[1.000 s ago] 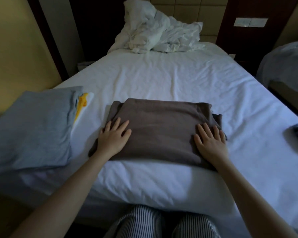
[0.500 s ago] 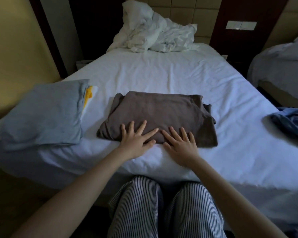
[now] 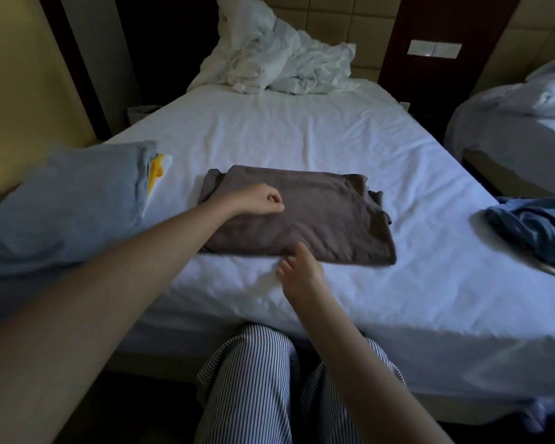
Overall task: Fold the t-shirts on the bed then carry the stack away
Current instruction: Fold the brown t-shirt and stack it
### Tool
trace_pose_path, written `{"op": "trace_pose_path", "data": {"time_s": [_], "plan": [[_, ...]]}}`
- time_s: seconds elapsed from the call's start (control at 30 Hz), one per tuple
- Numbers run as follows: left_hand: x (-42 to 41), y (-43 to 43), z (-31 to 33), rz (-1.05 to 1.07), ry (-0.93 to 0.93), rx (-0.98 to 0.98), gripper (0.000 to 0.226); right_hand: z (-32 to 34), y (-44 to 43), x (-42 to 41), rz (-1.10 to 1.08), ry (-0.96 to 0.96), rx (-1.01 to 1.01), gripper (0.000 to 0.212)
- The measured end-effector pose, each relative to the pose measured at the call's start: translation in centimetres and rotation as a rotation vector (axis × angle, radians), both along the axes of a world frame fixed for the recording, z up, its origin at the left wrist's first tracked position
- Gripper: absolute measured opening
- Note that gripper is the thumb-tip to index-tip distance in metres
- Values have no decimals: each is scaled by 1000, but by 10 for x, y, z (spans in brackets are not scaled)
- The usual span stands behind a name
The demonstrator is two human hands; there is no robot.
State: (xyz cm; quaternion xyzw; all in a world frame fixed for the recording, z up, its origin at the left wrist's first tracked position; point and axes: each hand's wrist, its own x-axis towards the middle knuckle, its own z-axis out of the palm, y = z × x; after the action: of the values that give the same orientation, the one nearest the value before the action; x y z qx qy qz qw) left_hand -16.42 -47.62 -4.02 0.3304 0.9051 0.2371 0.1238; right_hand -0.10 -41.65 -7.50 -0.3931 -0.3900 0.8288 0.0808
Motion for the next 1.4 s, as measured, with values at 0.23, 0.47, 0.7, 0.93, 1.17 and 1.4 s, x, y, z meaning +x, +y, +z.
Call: {"op": "trace_pose_path", "data": {"time_s": [0.23, 0.47, 0.7, 0.93, 1.17, 1.4], "plan": [[-67, 47, -5, 74, 14, -74, 66, 5, -24, -35, -232, -140, 138, 63], [-108, 85, -35, 27, 108, -421, 102, -18, -35, -54, -163, -303, 270, 51], [-126, 91, -22, 48, 77, -527, 108, -28, -39, -60, -151, -318, 236, 59], [-113, 85, -23, 87, -38, -442, 78, -32, -41, -59, -131, -274, 265, 55], [-82, 53, -10, 145, -286, -200, 50, -18, -33, -40, -110, -205, 310, 41], [-61, -34, 61, 379, -665, 293, 14, 5, 26, -22, -138, 77, 524, 30]]}}
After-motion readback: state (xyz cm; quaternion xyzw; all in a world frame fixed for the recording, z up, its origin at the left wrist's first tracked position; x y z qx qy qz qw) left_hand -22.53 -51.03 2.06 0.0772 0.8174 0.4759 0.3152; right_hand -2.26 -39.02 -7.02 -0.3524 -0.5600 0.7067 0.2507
